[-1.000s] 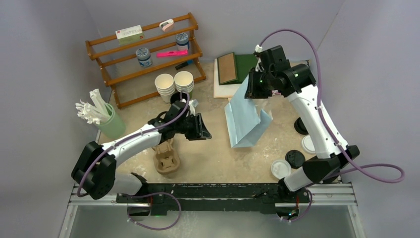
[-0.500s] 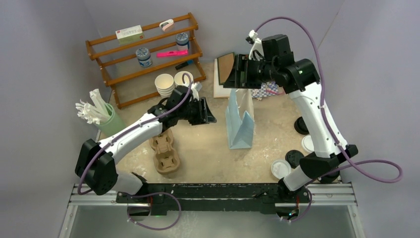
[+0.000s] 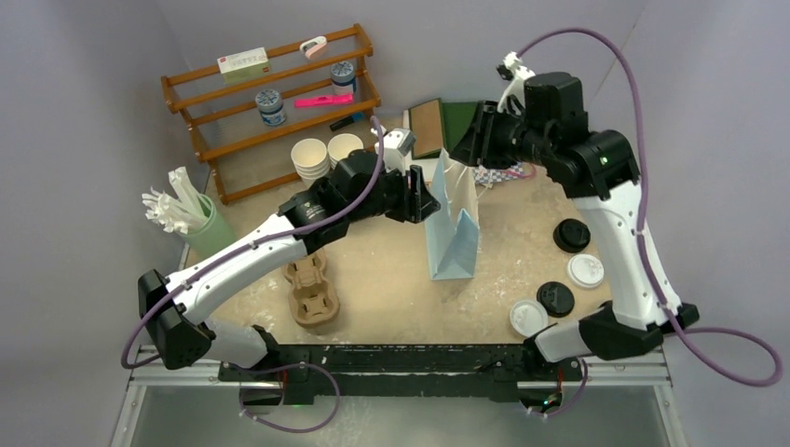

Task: Pack the takeout coffee
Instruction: Open the takeout bag at the center of the board.

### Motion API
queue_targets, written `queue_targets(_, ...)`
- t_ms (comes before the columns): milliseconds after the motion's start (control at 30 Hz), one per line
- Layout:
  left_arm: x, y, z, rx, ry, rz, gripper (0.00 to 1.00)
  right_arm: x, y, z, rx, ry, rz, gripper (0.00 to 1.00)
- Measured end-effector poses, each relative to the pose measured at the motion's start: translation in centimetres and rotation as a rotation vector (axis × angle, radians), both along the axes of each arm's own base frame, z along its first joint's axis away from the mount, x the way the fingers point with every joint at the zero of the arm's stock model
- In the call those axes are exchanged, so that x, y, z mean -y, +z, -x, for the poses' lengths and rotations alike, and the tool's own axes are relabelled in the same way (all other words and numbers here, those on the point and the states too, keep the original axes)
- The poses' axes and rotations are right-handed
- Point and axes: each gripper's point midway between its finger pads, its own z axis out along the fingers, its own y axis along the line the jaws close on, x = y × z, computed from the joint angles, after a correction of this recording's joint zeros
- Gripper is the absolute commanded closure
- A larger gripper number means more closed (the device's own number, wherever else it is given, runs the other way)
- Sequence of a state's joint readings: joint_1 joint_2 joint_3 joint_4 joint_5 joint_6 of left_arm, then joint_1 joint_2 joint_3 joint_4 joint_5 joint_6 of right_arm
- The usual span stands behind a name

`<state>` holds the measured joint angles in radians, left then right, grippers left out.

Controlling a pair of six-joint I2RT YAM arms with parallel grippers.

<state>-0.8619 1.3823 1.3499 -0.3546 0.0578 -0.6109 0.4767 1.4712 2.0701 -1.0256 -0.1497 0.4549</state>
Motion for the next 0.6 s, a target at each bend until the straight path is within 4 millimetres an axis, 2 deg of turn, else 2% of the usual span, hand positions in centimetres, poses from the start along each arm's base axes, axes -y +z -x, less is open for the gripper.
queue_targets(67,0.4,0.8,0.3,0.039,-0.004,0.002,0.52,1.1,0.2,0.9,0.023,-0.031,0.004,0.78)
queue_targets(133,0.5,1.3,0.1,0.073,0.008,-0.006,0.52,2.0,0.7,1.8,0.052,-0.059,-0.006,0.96)
queue_targets(167,0.5,1.4,0.0,0.086,0.013,-0.013,0.52,2.5,1.0,2.3,0.068,-0.073,-0.012,1.0)
queue_targets(333,1.3,2.6,-1.1,0.158,0.043,-0.043,0.51,3.4,1.7,3.7,0.107,-0.091,-0.044,1.0)
queue_targets(533,2.3,3.1,-2.6,0.215,0.05,-0.079,0.48,3.6,-1.5,3.3,0.04,-0.121,-0.009,1.0)
queue_targets(567,2.5,3.1,-2.8,0.221,0.049,-0.083,0.47,3.7,-2.1,3.2,0.025,-0.127,0.0,0.99)
queue_targets(600,2.6,3.1,-2.9,0.226,0.046,-0.087,0.47,3.8,-2.7,3.2,0.013,-0.135,0.01,0.89)
